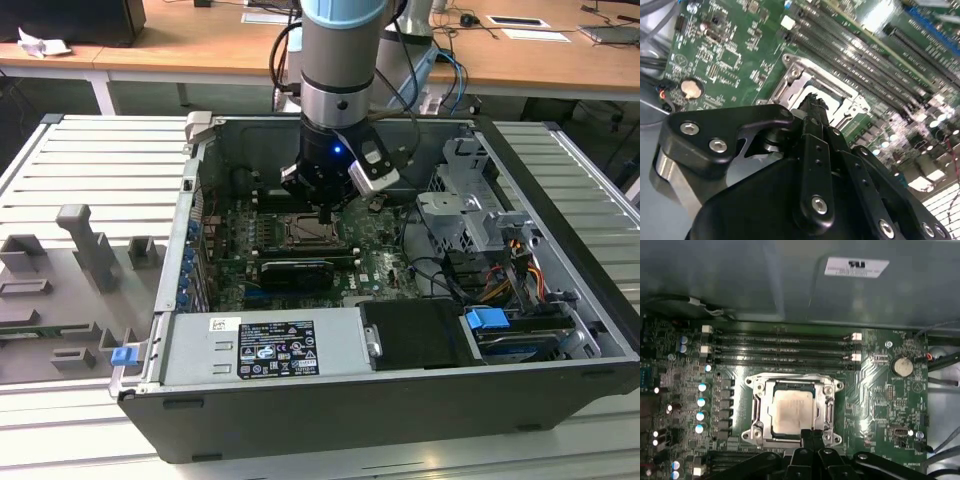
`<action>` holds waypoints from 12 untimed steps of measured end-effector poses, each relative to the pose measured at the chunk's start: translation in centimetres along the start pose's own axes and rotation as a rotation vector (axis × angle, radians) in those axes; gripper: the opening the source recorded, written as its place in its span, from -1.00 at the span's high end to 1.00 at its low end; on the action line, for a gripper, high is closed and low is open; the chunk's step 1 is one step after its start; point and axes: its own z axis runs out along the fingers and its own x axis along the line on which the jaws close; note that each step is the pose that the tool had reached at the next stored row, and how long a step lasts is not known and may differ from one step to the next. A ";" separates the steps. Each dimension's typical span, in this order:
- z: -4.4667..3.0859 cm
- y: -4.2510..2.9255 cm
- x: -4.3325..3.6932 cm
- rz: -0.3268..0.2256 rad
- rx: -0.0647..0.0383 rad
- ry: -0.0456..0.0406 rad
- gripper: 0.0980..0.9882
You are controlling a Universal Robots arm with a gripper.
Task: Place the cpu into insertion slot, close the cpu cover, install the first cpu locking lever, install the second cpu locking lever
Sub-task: 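Install the second cpu locking lever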
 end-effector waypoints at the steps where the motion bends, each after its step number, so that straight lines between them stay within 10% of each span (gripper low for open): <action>1: 0.03 -0.41 0.02 0.000 0.000 0.0001 0.98; 12: 0.47 -2.30 1.16 -0.003 -0.006 0.0075 0.98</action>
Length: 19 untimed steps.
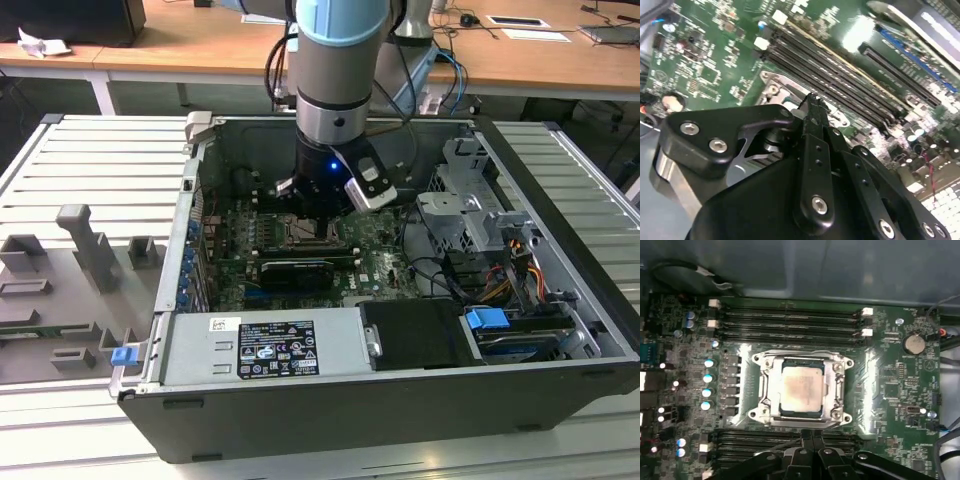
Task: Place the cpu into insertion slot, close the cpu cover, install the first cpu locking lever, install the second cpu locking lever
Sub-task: 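Install the second cpu locking lever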
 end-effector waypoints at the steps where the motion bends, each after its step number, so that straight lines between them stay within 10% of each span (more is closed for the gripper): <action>1: 0.02 -0.04 0.56 0.000 -0.001 0.0000 0.98; 9: 1.87 -0.10 2.85 -0.002 -0.003 0.0001 0.98; 13: 2.00 -0.70 3.00 -0.001 -0.047 -0.0021 0.98; 17: 1.93 -1.59 3.60 -0.001 -0.071 -0.0034 0.98; 19: 1.93 -2.20 4.27 0.000 -0.103 -0.0050 0.98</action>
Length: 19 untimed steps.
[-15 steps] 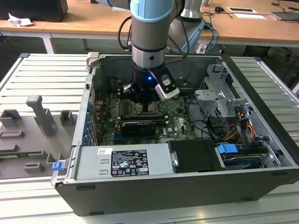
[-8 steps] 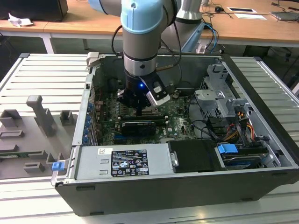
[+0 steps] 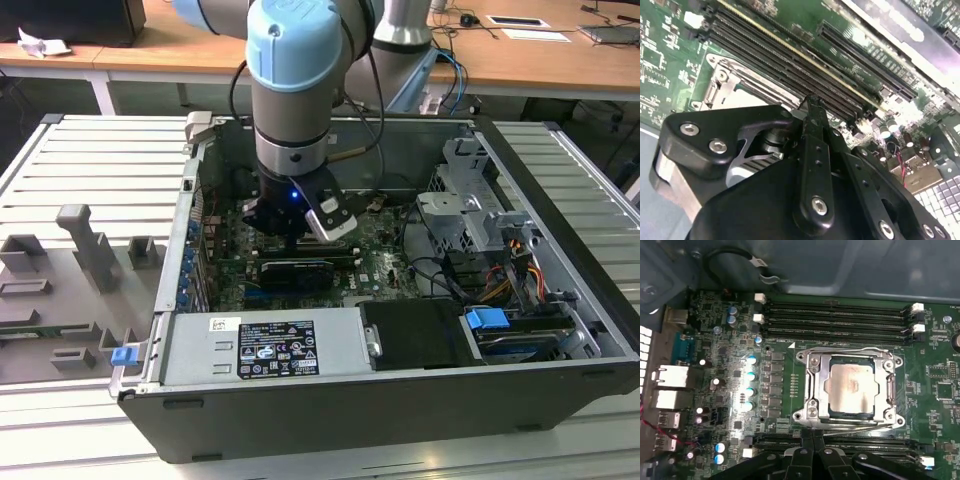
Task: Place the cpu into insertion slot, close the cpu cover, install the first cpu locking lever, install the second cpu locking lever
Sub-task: 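Install the second cpu locking lever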
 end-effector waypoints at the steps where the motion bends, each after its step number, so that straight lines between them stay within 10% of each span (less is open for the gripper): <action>1: 0.13 -0.02 0.13 0.000 -0.006 -0.0004 0.98; 6: 0.91 -0.16 0.49 0.000 -0.016 -0.0008 0.98; 19: 1.73 -0.28 0.69 0.001 -0.087 -0.0045 0.98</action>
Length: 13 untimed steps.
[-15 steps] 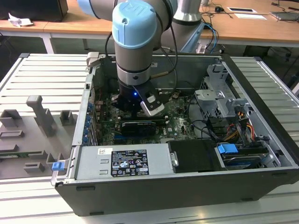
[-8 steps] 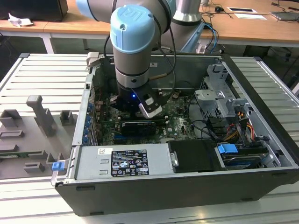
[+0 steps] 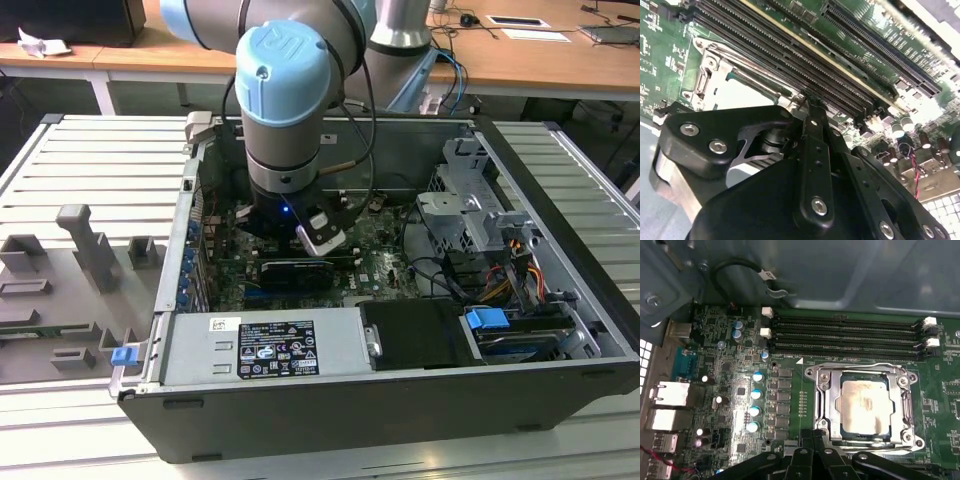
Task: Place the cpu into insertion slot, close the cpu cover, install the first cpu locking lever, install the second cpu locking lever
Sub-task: 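Install the second cpu locking lever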
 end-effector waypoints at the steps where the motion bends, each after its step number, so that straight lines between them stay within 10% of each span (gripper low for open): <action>1: 0.00 0.01 0.01 0.000 0.000 -0.0001 0.98; 13: -3.14 0.92 -0.08 0.000 0.000 -0.0001 0.98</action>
